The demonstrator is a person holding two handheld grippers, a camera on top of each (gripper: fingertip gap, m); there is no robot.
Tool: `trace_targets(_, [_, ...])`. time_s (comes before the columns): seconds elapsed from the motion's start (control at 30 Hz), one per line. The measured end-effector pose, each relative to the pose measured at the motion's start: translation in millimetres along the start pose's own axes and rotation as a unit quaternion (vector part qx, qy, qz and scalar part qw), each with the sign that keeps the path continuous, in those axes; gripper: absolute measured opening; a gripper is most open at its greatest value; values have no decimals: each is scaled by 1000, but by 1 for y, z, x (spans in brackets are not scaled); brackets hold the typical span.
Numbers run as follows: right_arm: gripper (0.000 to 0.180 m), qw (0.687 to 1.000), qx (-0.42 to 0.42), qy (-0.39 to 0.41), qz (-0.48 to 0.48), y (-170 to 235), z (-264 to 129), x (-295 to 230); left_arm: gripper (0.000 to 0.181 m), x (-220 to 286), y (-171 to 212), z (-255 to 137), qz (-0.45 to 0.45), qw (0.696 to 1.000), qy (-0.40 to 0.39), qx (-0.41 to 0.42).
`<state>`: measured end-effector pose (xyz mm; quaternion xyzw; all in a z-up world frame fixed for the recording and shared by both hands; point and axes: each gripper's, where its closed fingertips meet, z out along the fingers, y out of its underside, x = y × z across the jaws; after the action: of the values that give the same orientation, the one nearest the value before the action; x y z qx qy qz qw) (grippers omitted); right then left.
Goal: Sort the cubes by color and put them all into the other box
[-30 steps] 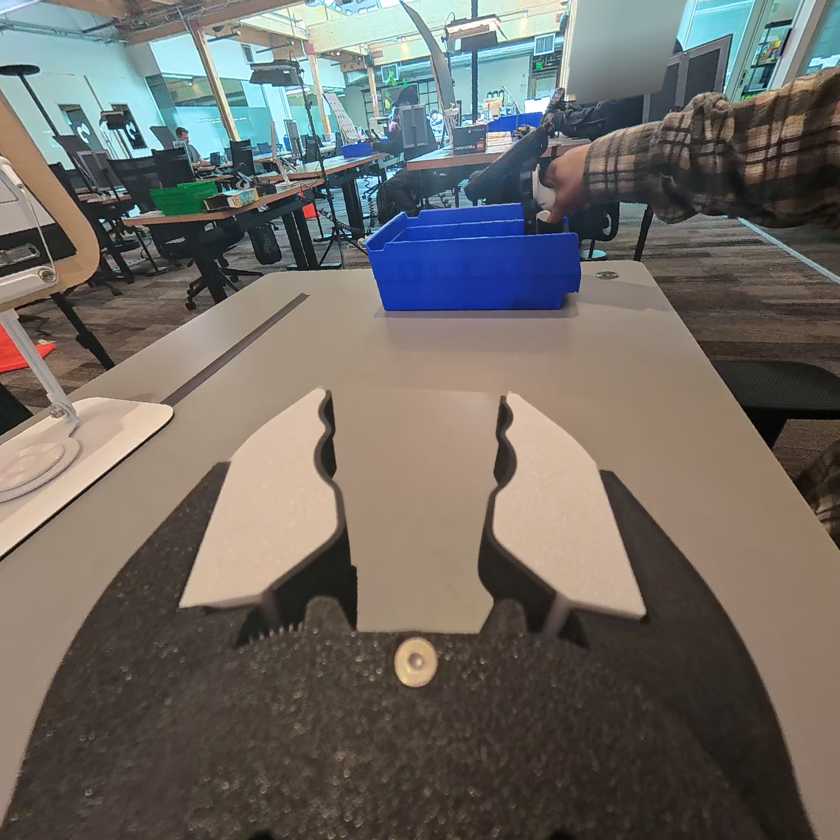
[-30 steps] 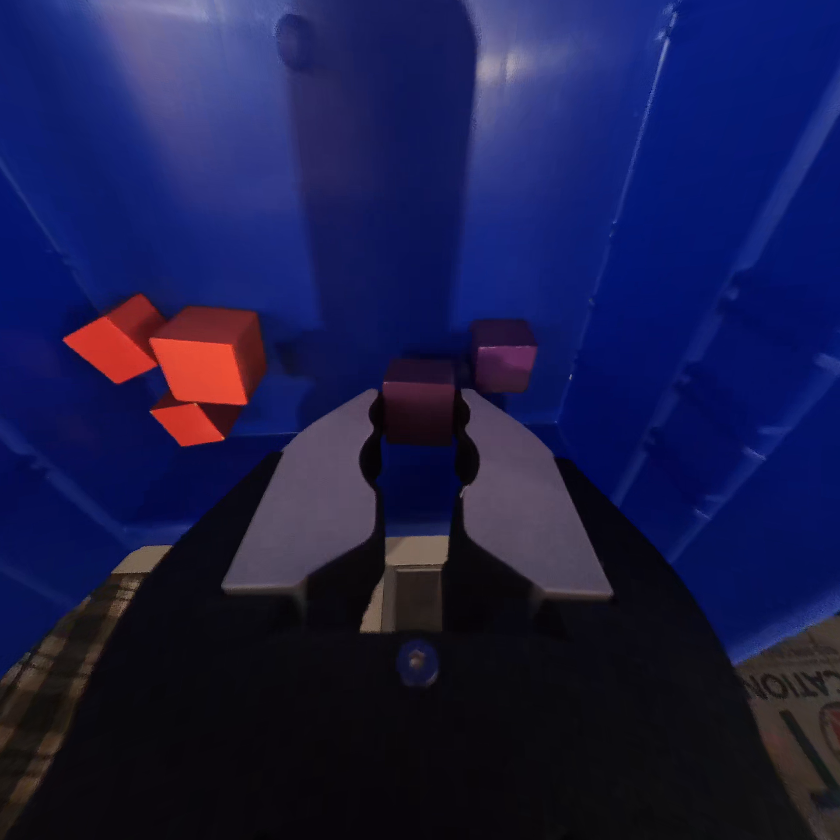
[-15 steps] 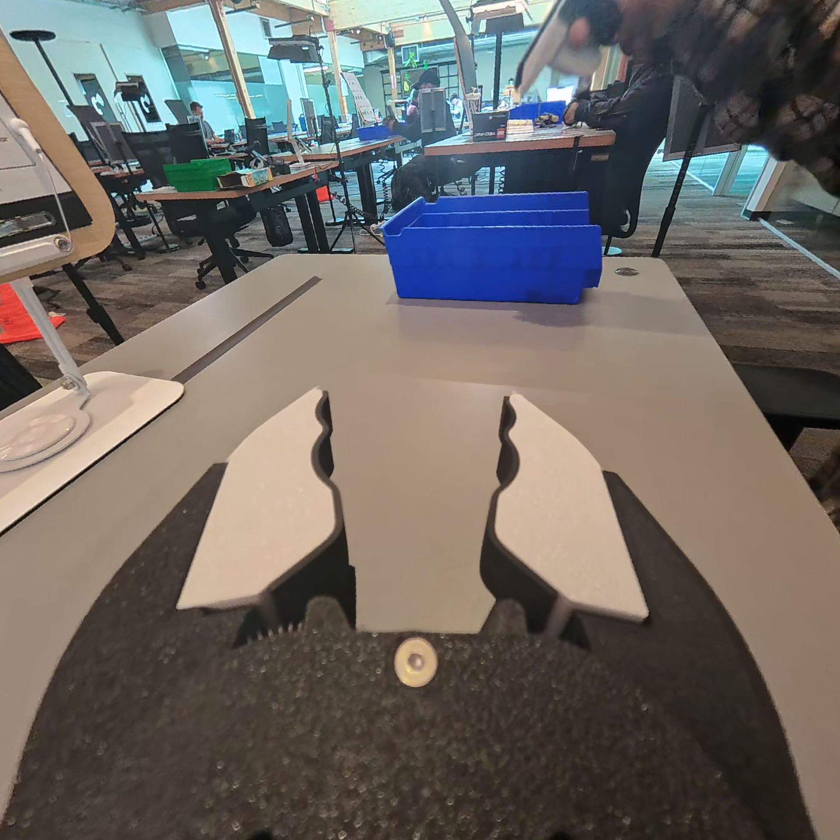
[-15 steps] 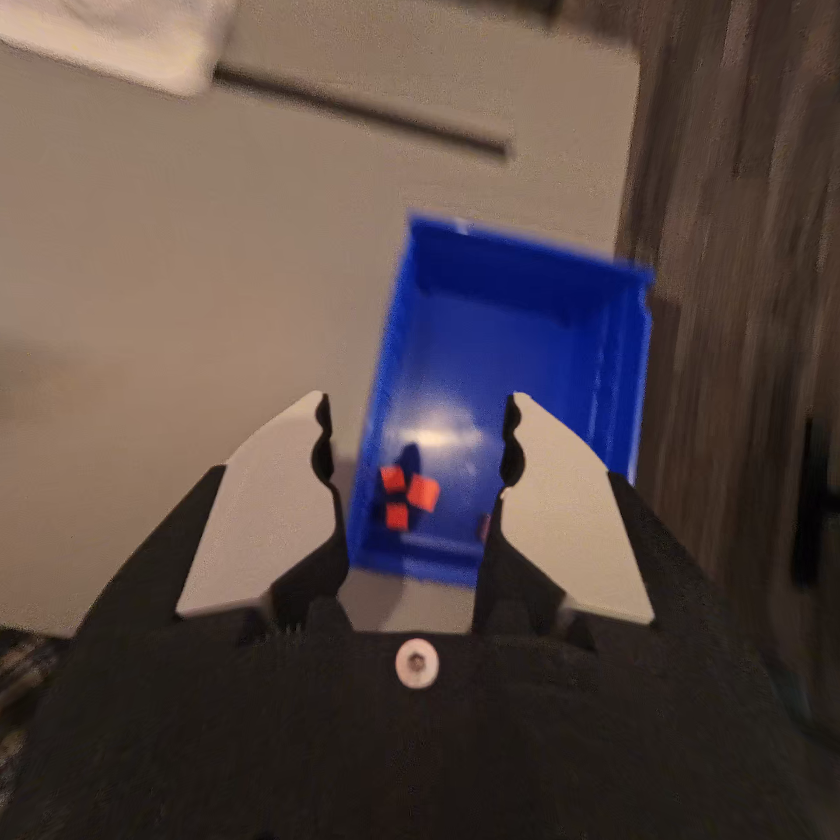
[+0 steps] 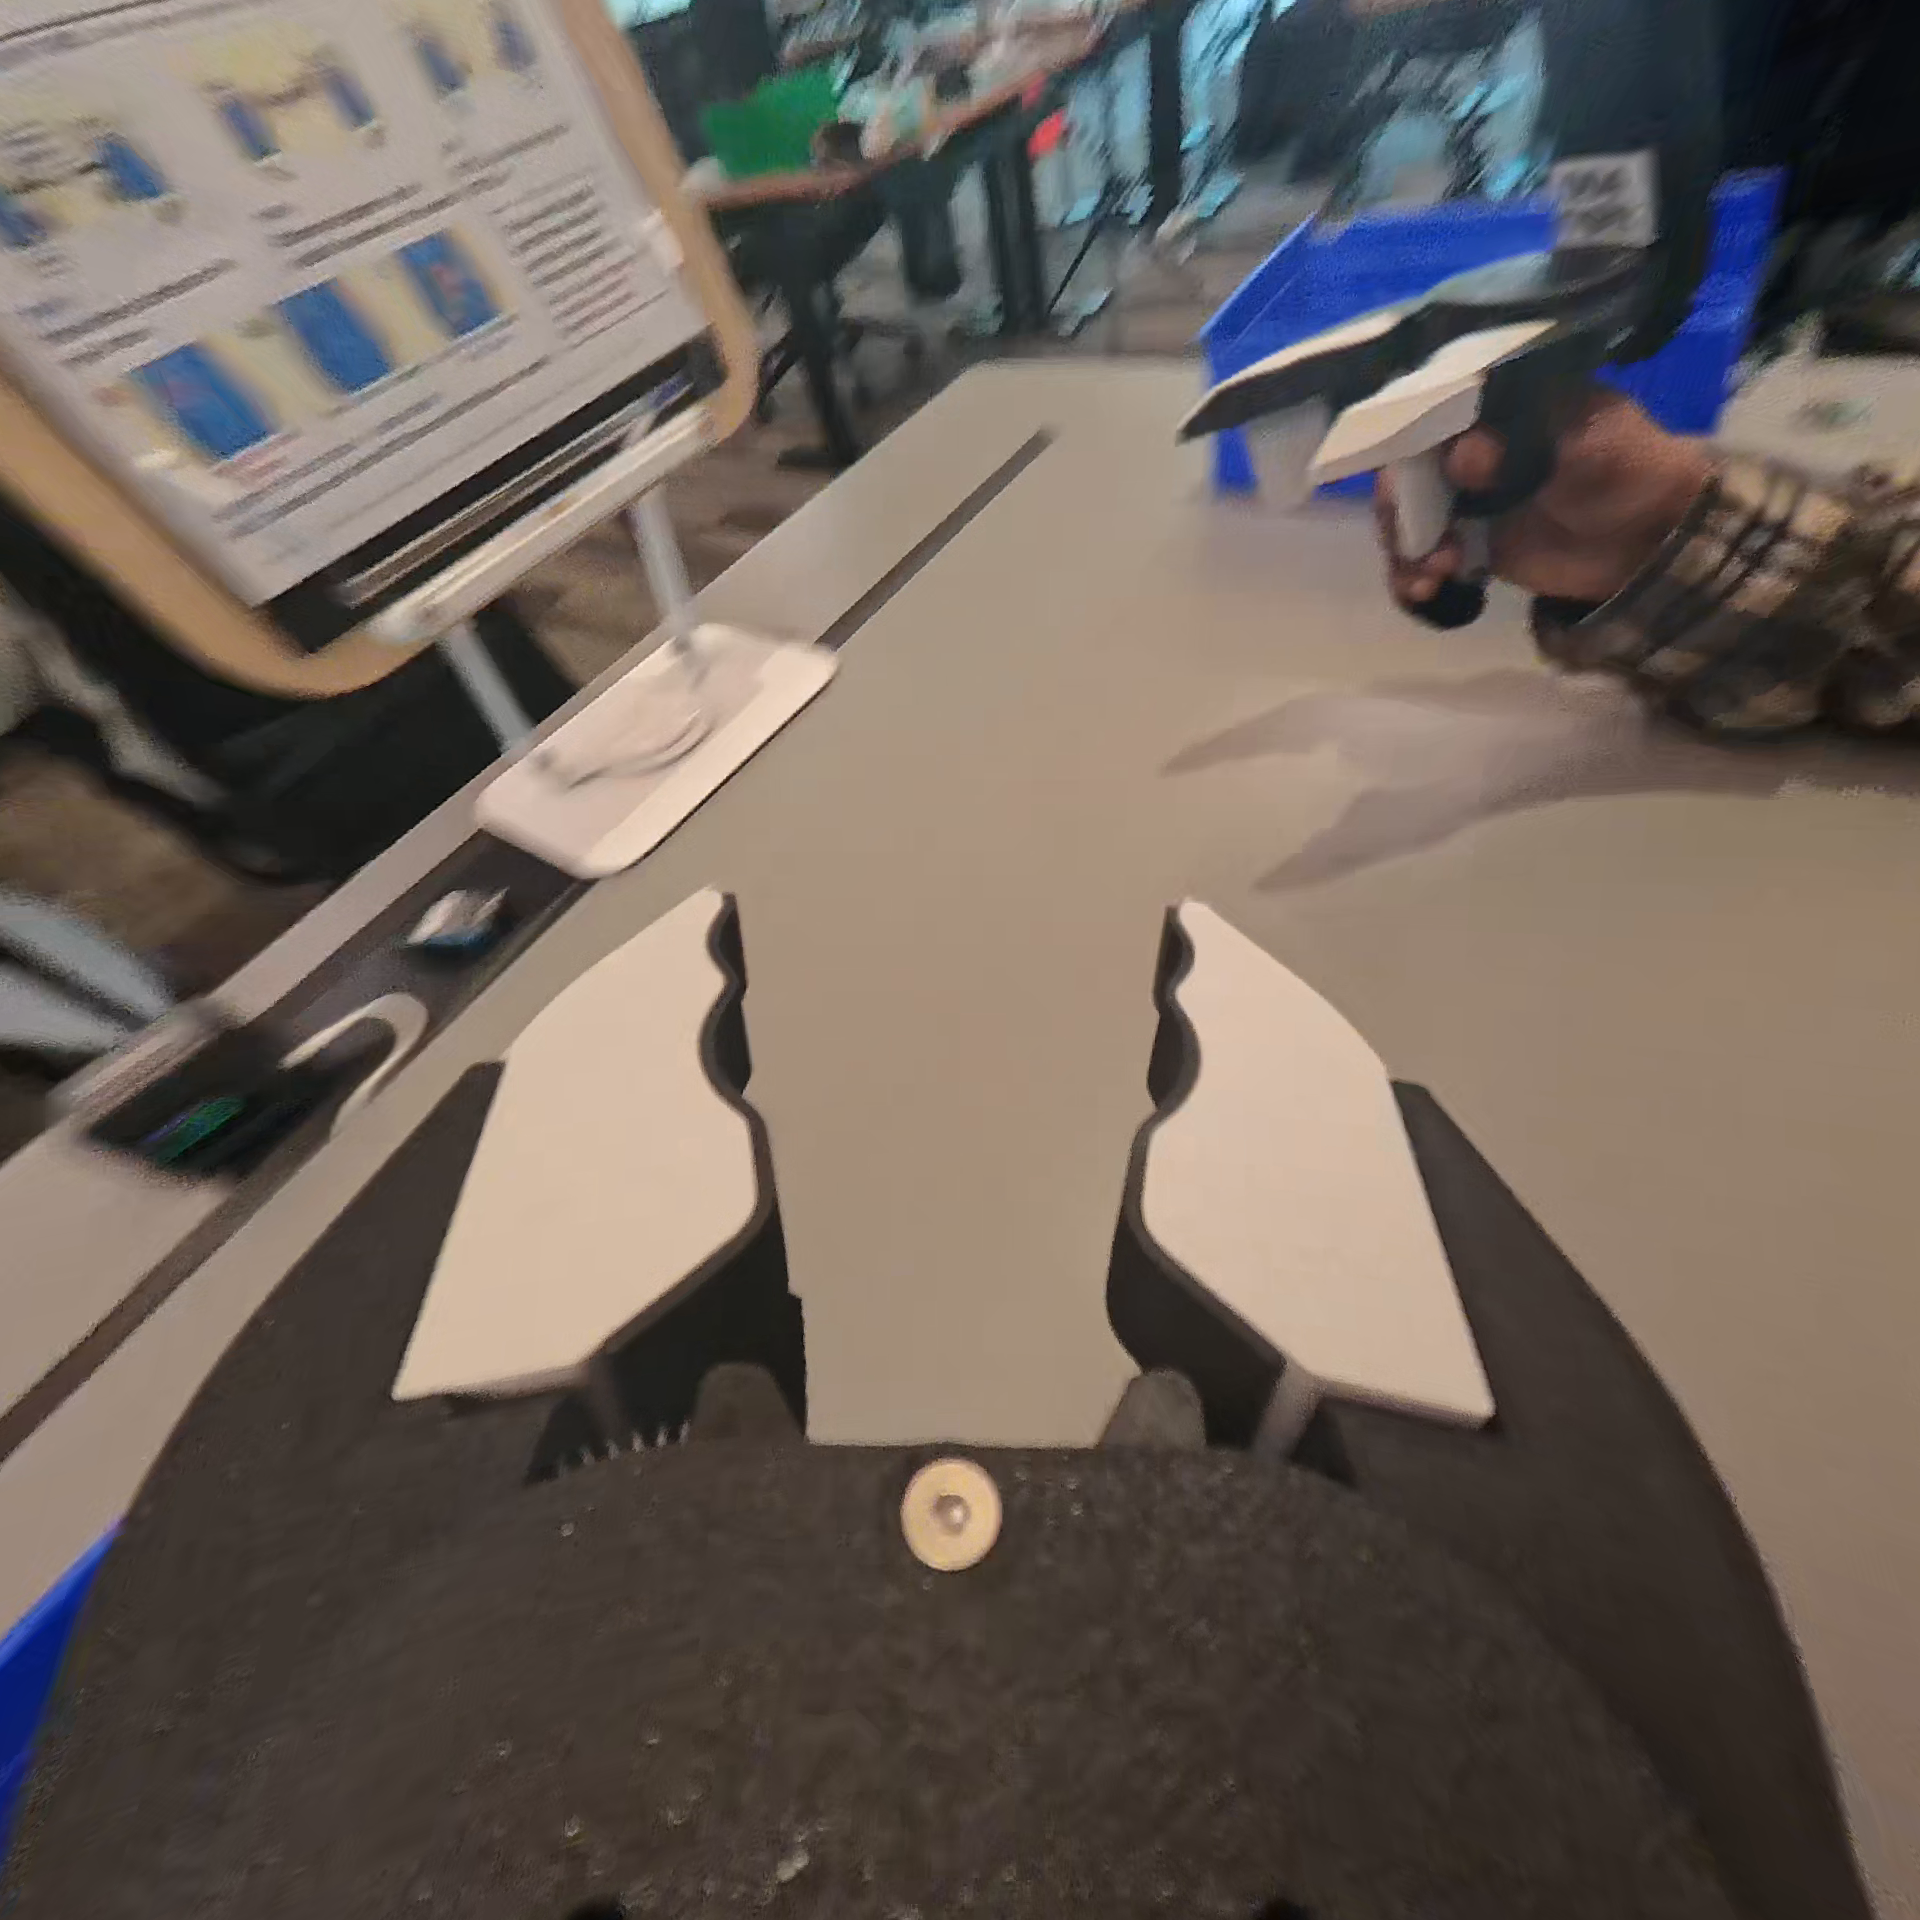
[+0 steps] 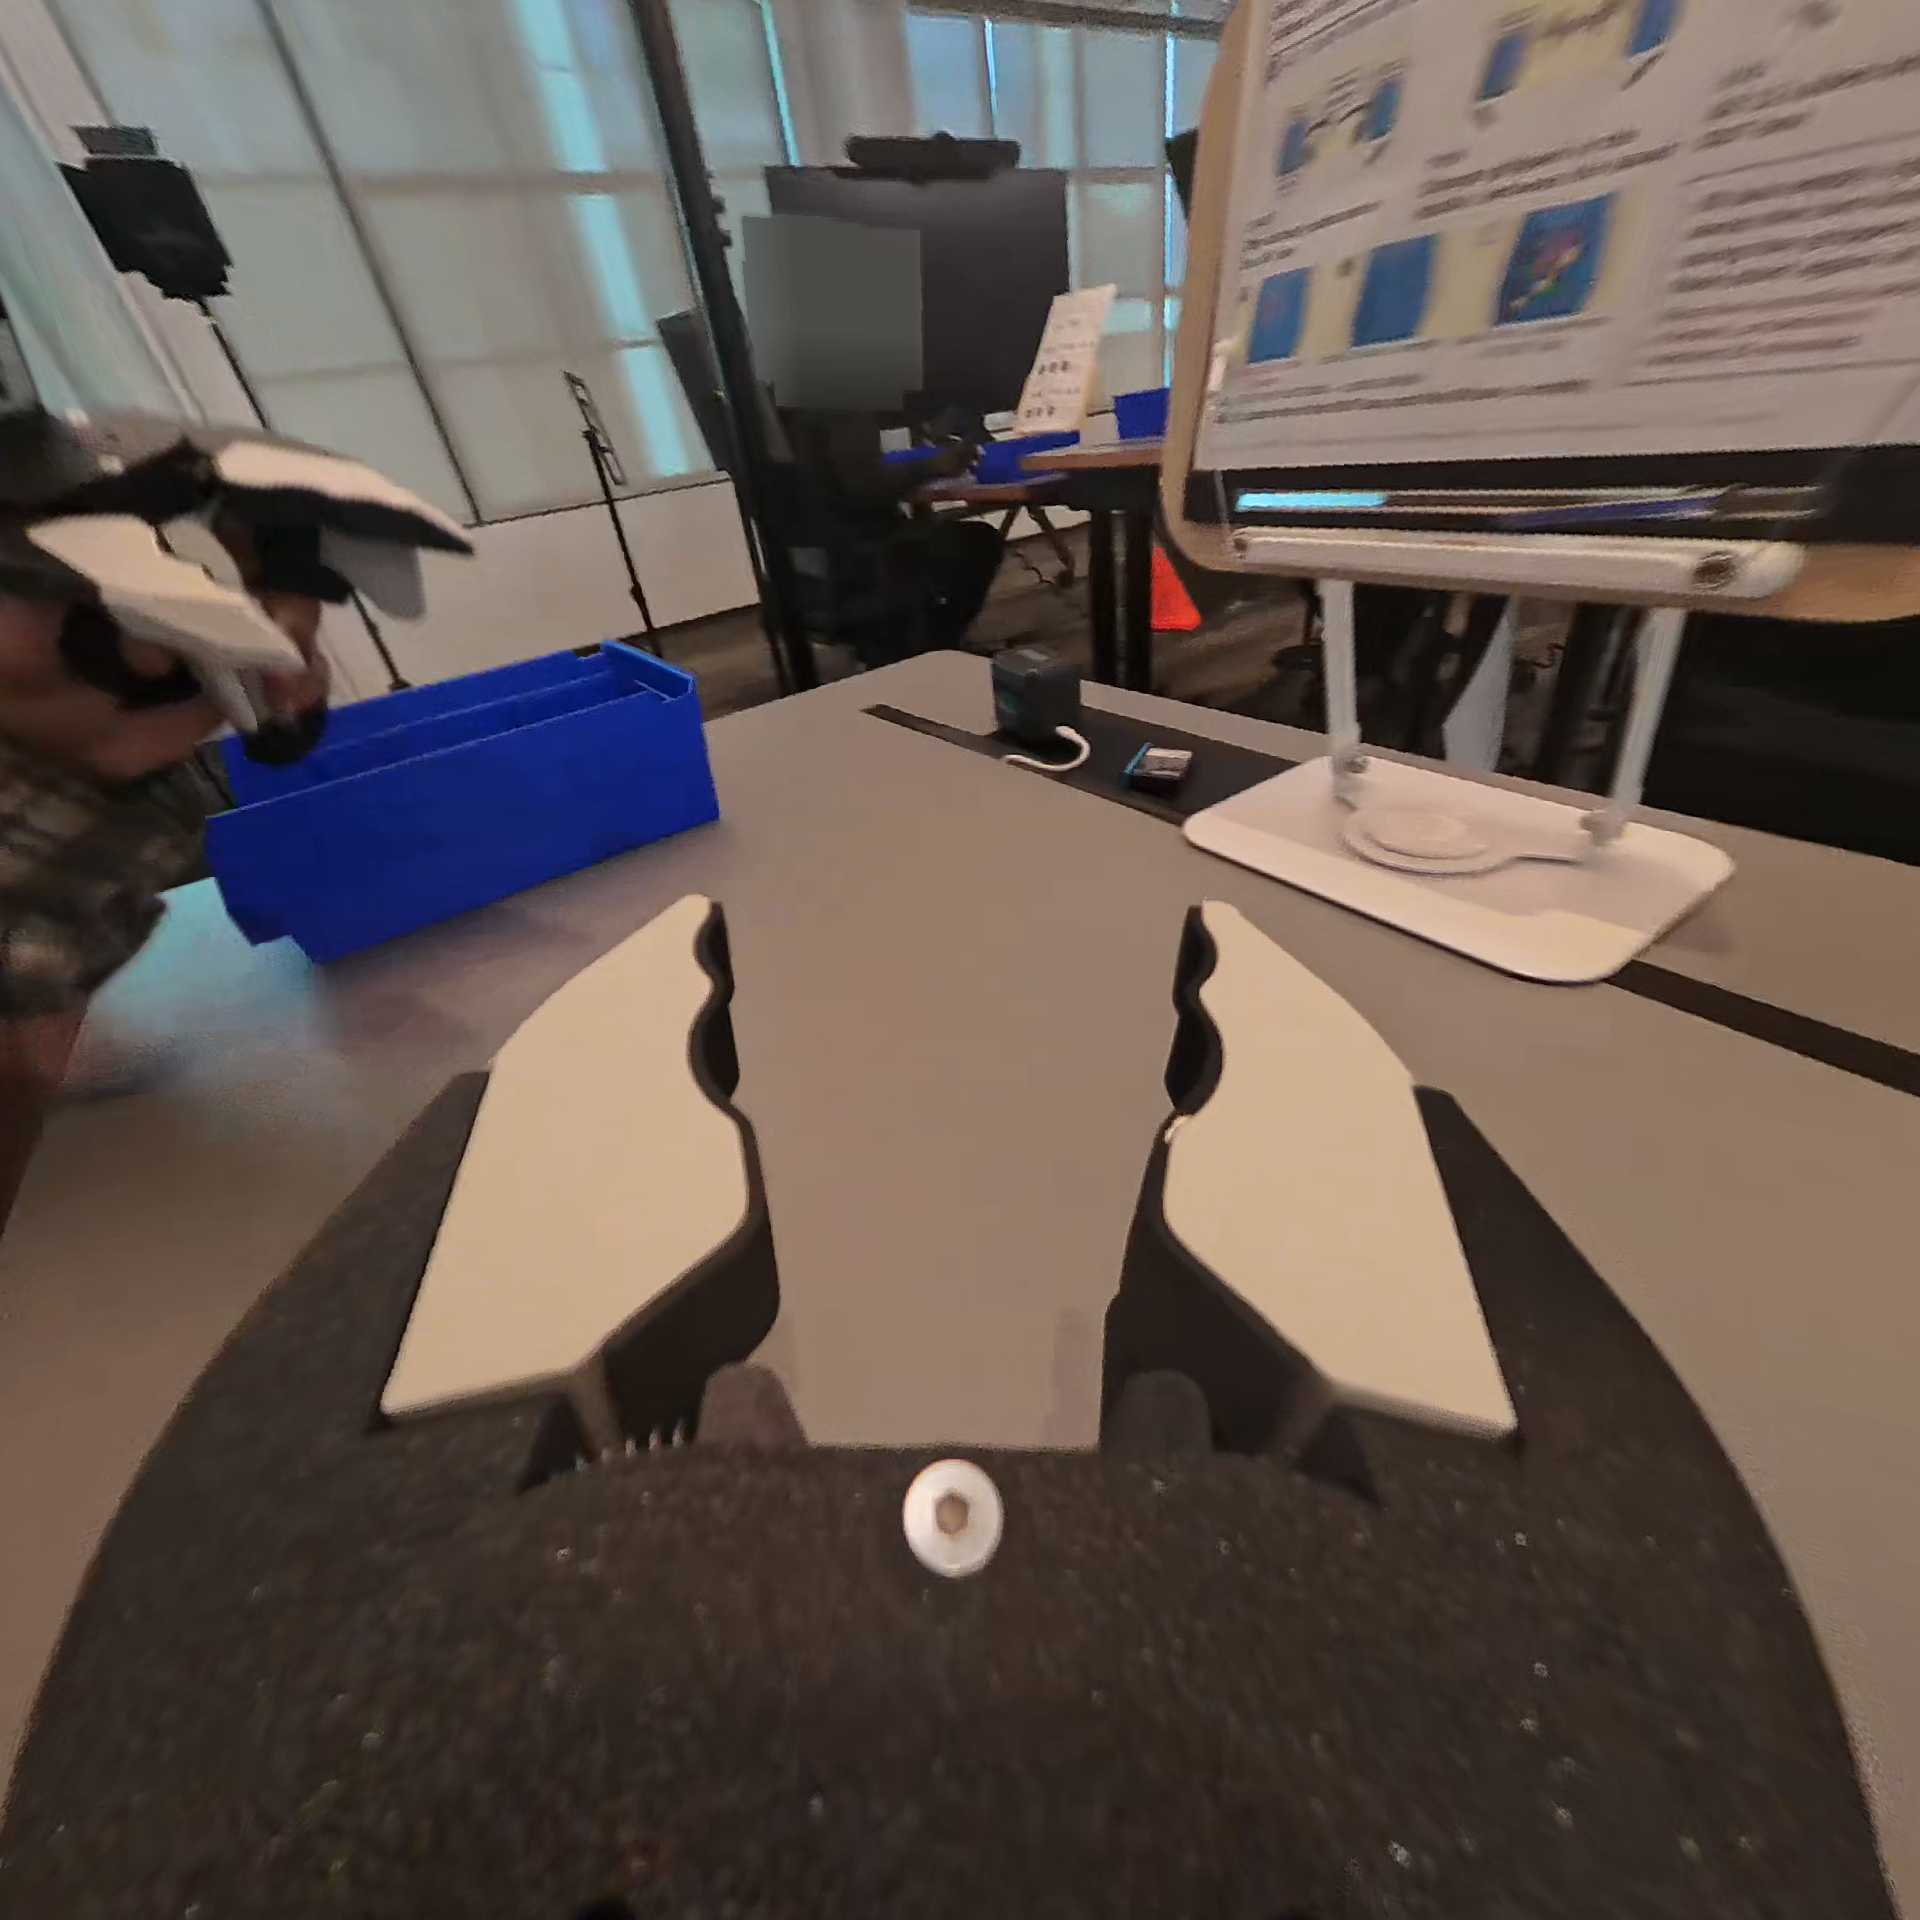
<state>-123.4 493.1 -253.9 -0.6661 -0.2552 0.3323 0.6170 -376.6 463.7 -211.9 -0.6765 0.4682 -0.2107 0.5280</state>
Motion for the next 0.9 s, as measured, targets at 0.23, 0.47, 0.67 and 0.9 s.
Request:
trace_targets(0.23, [80, 997, -54, -24, -49, 36, 29, -23, 72, -93, 103, -148, -33, 969, -62, -235])
trace_targets(0.47, [78, 996, -64, -34, -43, 32, 40, -37, 58, -89, 203, -159, -70, 936, 28, -344])
trace_targets(0.67, [79, 993, -98, -36, -62, 35, 47, -48, 47, -86, 254, -149, -91, 896, 49, -433])
trace_targets(0.9, [80, 991, -109, -43, -66, 36, 54, -57, 39, -95, 272, -134, -124, 883, 27, -451])
